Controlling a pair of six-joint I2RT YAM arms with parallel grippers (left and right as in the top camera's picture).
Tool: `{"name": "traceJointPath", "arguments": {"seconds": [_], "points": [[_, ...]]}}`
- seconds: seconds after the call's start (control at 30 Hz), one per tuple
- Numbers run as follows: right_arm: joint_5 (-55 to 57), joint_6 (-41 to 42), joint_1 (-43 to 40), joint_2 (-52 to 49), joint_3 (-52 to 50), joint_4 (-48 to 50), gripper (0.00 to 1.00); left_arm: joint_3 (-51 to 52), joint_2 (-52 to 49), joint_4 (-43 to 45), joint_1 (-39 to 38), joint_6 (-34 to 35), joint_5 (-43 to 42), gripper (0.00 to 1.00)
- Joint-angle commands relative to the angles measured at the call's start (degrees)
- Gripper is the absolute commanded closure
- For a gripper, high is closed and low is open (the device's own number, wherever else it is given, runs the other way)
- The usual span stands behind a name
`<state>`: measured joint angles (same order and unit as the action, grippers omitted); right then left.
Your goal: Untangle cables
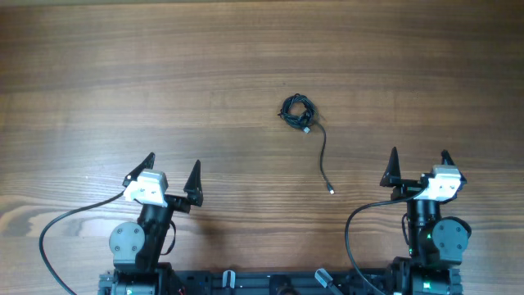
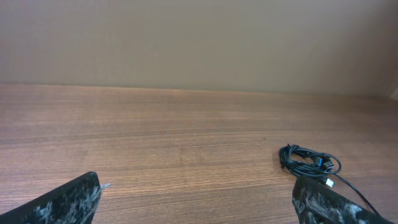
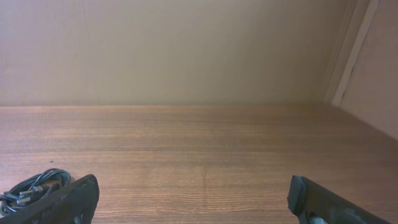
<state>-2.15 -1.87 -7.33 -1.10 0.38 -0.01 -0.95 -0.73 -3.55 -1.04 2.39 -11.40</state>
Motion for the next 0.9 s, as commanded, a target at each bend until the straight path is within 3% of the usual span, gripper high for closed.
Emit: {"name": "traceJointPath", "arguments": {"seconds": [0.0, 0.8, 0.87], "points": [[-0.9, -1.1, -0.2, 0.1, -0.1, 0.1, 0.0, 0.6, 0.0, 0.2, -0.2, -0.7, 0.5, 0.0], [-0.9, -1.1, -0.2, 0.1, -0.1, 0.1, 0.0, 0.6, 0.0, 0.2, -0.2, -0.7, 0.5, 0.0], [-0.9, -1.1, -0.2, 0.1, -0.1, 0.1, 0.0, 0.6, 0.0, 0.4, -0.2, -1.4, 4.1, 0.0]]}}
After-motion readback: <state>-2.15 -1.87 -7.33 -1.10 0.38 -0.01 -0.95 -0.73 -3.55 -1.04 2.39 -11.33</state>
